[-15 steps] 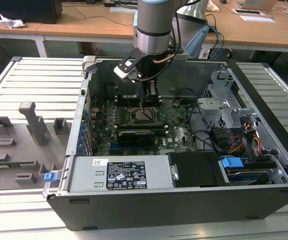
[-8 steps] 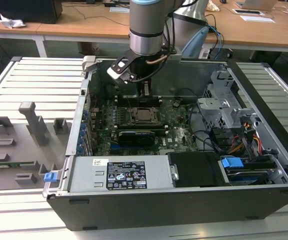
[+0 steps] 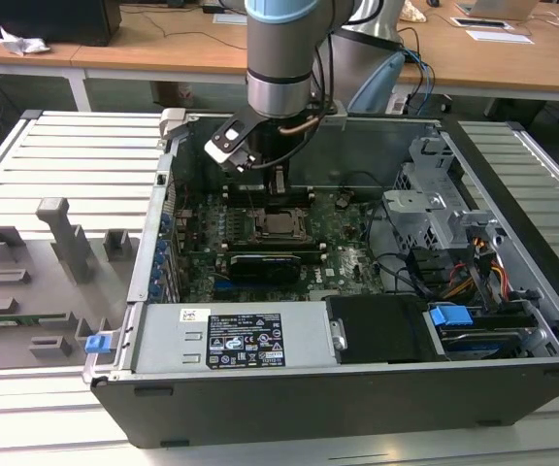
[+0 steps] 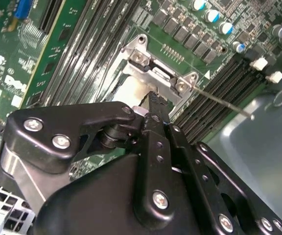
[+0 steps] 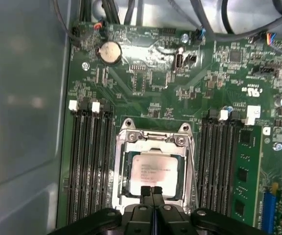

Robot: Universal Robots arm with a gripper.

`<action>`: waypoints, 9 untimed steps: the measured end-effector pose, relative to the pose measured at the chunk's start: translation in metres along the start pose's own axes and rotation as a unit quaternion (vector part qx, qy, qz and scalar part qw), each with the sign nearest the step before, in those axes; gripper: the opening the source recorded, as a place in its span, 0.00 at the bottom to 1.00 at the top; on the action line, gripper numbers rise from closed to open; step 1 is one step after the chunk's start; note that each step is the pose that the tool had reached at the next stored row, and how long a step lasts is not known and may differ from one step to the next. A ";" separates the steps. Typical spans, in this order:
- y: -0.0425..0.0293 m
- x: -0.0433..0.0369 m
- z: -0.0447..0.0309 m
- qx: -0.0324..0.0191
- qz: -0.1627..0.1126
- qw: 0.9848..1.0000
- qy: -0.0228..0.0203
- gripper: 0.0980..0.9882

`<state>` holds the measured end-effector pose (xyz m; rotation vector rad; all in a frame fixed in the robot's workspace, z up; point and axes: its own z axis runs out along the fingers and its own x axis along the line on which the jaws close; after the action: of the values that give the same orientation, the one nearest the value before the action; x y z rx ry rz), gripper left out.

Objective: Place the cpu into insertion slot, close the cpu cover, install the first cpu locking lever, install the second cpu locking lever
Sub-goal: 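Close the cpu cover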

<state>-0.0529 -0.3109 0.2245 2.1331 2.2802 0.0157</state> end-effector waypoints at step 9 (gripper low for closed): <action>-0.0047 0.0006 0.0154 0.000 0.000 1.000 0.000 0.01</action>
<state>-0.0574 -0.3108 0.2090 2.1328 2.2803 0.0156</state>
